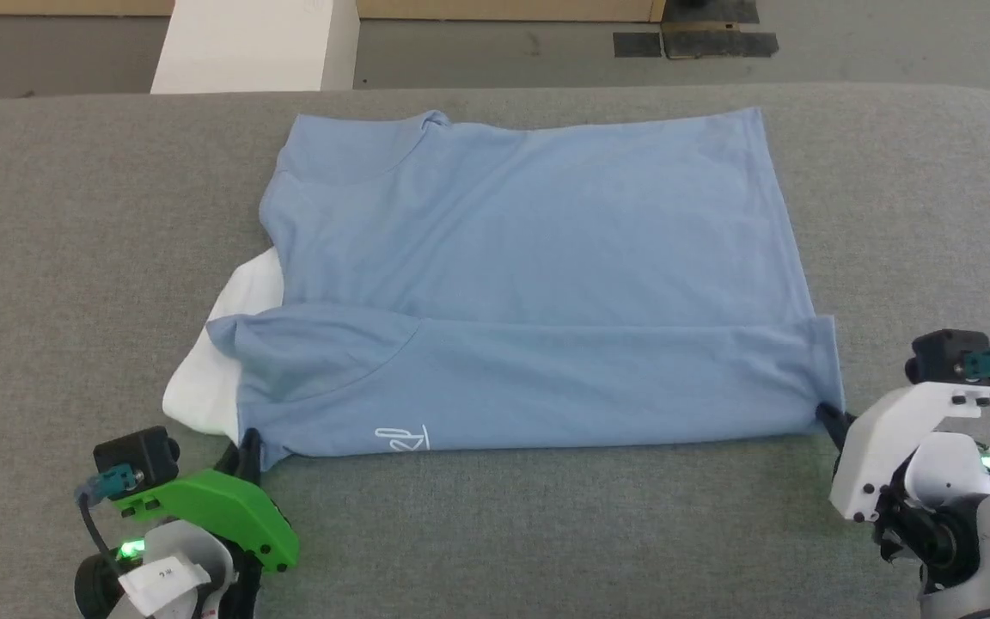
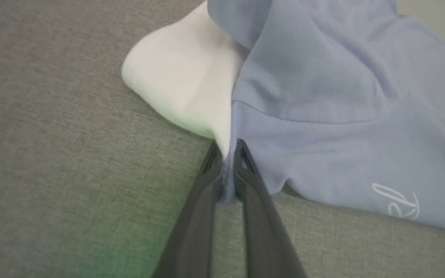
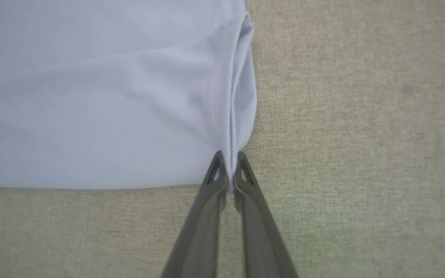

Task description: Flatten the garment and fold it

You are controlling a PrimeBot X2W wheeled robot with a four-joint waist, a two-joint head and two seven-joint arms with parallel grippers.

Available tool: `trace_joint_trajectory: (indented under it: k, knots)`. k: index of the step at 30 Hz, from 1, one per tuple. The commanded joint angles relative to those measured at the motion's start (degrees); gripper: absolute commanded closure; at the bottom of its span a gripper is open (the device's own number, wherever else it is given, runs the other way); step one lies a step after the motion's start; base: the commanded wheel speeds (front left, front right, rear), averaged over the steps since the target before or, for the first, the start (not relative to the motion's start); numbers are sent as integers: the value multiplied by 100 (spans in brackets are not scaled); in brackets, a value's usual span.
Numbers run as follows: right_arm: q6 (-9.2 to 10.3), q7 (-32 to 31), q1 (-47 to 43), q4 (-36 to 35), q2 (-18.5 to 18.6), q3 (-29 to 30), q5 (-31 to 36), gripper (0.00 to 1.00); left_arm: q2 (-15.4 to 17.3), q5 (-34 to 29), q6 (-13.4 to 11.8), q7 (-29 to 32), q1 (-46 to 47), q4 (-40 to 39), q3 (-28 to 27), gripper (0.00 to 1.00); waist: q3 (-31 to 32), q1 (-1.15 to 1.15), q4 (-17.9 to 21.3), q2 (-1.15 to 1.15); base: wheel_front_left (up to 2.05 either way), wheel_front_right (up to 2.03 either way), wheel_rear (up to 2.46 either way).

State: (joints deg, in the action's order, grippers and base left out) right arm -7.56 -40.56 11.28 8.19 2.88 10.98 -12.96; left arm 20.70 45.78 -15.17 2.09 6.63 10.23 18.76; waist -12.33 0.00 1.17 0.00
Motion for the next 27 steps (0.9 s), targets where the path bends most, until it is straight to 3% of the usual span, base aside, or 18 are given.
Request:
trace_joint_trajectory:
  k: [1,7,18,22,27]
  knots:
    - [8,184,-100,-95,0,17,-104,100,-10,-71,31,-111,15,-12,-21,100,116,0,-6,0,0,0,0]
    - [8,627,-667,-637,0,161,-439,100,186,-116,-70,-225,-378,-237,-114,100,433,0,53,0,0,0,0]
    - [8,181,-2233,-1682,0,490,-1026,100,629,-70,-551,397,-1547,-1328,-41,100,539,0,21,0,0,0,0]
    - [8,233,-2509,-1595,0,519,-1209,100,623,-6,-604,479,-1731,-1477,-11,100,537,0,11,0,0,0,0]
    - [8,494,-2472,-944,-1,362,-1192,100,520,17,-466,502,-1638,-1254,147,100,513,0,4,0,0,0,0]
